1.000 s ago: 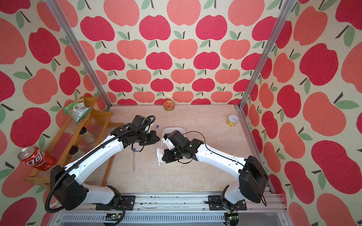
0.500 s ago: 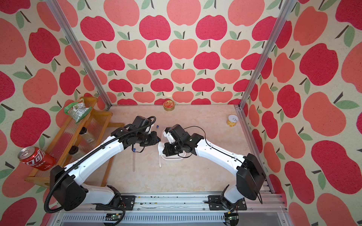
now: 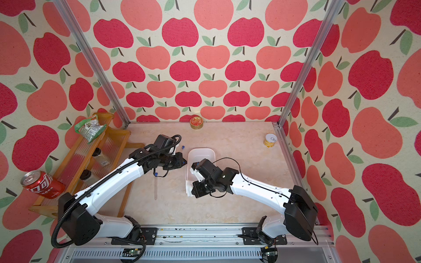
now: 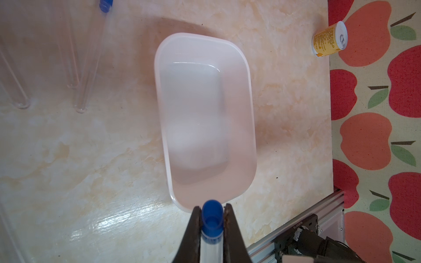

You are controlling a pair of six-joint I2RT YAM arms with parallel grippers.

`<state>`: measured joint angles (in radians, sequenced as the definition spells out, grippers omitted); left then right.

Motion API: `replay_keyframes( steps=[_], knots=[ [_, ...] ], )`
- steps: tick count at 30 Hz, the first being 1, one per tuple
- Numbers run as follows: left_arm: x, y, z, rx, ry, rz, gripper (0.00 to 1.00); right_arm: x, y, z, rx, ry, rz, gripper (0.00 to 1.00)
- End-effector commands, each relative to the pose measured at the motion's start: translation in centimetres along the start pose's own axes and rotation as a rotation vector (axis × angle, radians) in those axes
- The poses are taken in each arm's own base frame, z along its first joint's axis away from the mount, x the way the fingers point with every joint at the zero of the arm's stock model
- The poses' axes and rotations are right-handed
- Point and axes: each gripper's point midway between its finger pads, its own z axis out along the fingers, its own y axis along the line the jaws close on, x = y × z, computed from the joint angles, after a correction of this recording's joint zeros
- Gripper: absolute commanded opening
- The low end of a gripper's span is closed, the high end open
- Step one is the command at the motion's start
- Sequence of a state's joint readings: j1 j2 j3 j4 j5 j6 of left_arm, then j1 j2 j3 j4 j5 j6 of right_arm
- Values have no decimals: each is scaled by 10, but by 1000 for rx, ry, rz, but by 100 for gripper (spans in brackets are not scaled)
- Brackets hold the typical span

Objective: Wipe the exteriors of test tubes
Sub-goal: Wipe the dirt from the test tube.

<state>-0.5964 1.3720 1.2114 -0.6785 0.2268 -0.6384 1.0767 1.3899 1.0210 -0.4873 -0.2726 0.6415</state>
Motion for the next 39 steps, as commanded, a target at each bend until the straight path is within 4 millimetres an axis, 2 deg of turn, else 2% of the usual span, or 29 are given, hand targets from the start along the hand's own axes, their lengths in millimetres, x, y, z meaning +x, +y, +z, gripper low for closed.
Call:
replay_keyframes(
  steps=[1,6,14,20,24,35,39],
  knots=[
    [-4,-5,0,23,-2,-9,0,-2,-3,-8,18,-41,9,0],
    [-4,-7,2,28,3,-15,0,-16,-7,-11,30,-60,10,0],
    [-1,-9,3,33,8,-16,0,-58,-14,-20,39,-109,15,0],
    [0,-9,5,33,12,-18,0,-68,-8,-17,14,-101,5,0],
    [-2,-8,6,28,11,-17,0,-59,-6,-13,-4,-83,5,0],
    [-26,-13,4,61,-26,17,0,-10,-10,-11,9,-27,8,0],
    [-29,-21,6,95,-25,39,0,-9,-13,-14,22,-41,1,0]
  ],
)
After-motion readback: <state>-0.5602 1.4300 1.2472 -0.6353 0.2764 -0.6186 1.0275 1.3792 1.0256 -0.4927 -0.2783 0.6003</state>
